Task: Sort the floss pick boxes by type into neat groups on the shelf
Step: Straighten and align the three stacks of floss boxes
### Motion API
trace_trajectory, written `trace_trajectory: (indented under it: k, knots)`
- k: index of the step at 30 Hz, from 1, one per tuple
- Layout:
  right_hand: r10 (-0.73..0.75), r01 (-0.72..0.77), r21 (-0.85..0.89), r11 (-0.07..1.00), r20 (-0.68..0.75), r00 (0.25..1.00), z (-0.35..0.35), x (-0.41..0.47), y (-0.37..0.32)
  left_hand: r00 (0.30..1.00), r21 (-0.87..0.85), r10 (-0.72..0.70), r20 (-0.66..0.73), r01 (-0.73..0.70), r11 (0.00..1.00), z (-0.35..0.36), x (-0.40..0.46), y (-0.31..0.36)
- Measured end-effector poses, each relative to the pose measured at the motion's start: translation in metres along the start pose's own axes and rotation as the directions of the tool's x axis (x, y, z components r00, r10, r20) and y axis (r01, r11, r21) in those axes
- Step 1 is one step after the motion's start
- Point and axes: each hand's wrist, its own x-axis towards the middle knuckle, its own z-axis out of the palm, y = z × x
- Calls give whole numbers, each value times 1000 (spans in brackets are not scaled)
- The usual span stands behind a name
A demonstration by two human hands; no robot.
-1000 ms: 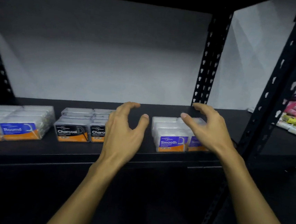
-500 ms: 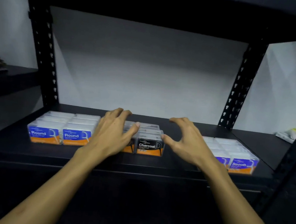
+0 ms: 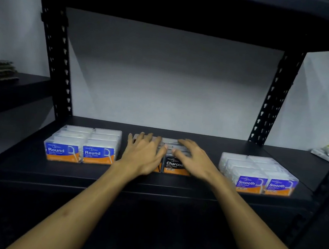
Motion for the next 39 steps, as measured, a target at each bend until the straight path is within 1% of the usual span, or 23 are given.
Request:
trace_trajectory:
  k: [2,4,6,9,14,17,19,21,29,34,39]
  knots:
    - [-4,5,50,999,-26,1000,4,-1,3,1000,-36,-3,-1,2,999,-2,-1,-1]
    - [-3,7,88,996,-43,999,8,-1,3,999,-93,10,-47,-15,996,-7,-2,-3]
    - [4,4,125,992,-66,998,12,-1,4,998,-140,-26,-58,18,990,-9,0,-6]
    - [12,6,170,985,-104,995,16,-1,6,996,-131,-86,-25,82,988,-6,-1,-11]
    - [-11,31,183,983,-110,994,18,1,13,985,-192,-141,-102,120,974,0,-4,-1]
    - [-11,42,273,961,-115,993,22,1,16,982,-221,-154,-112,126,967,-4,-7,4]
    - [8,36,348,937,-123,992,25,1,20,982,-218,-149,-114,122,968,-5,-11,6]
    - [9,38,386,922,-119,993,26,1,21,982,-210,-154,-113,128,969,-5,-13,8]
    - [16,33,413,910,-116,993,24,3,23,985,-165,-148,-87,132,977,-8,-15,11]
    - [21,30,422,906,-114,993,21,-2,20,981,-166,-135,-137,112,980,-6,-15,12]
    - [34,22,418,908,-127,991,14,-10,21,985,-187,-114,-132,88,978,-3,-15,14]
